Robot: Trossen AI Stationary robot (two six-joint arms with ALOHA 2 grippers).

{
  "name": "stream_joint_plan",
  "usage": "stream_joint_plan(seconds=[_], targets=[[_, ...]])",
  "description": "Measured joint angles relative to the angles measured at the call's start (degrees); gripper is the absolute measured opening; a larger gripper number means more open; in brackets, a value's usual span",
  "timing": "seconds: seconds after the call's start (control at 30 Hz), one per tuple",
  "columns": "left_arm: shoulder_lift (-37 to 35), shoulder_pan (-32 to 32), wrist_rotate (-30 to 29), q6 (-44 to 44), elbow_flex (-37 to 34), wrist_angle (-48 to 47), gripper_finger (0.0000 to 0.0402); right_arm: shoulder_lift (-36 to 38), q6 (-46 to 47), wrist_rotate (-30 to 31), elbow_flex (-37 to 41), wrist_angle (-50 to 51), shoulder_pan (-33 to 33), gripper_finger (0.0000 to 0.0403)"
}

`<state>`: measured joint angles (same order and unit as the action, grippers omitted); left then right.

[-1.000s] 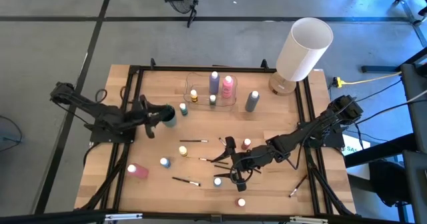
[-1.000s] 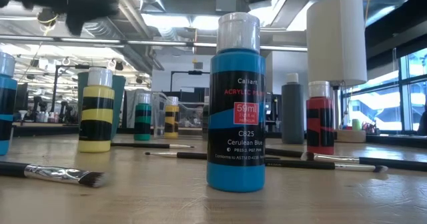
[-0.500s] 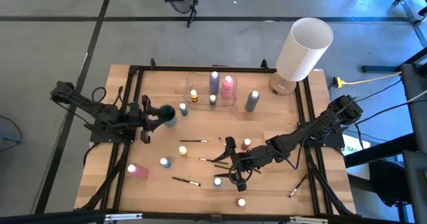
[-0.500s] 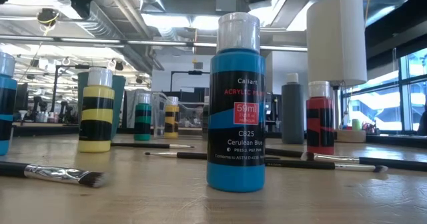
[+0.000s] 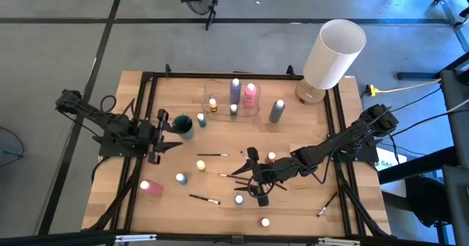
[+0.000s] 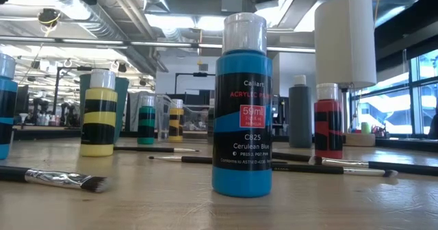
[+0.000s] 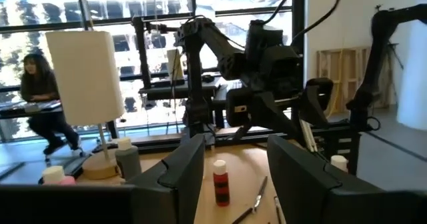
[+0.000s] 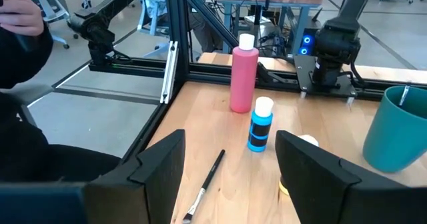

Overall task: Pick & Place Paint Supplies
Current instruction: Put the pink paint bottle into the transparent bin

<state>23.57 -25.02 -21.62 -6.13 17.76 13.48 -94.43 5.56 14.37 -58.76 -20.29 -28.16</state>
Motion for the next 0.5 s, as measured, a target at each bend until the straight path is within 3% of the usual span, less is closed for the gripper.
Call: stream_joint_plan(seconds=[0.13,0.5], targets=[[0.00,0.00,2.31,0.56,0.00,0.02,0.0161,0.00,0.00,0.00,0.00,0.63,0.00,0.0236],[-0.02,0.01,0.54,3.82,-0.02,3.03,0.0168,0.00,0.00,-0.02,0.00,0.85,0.00,0.0236]])
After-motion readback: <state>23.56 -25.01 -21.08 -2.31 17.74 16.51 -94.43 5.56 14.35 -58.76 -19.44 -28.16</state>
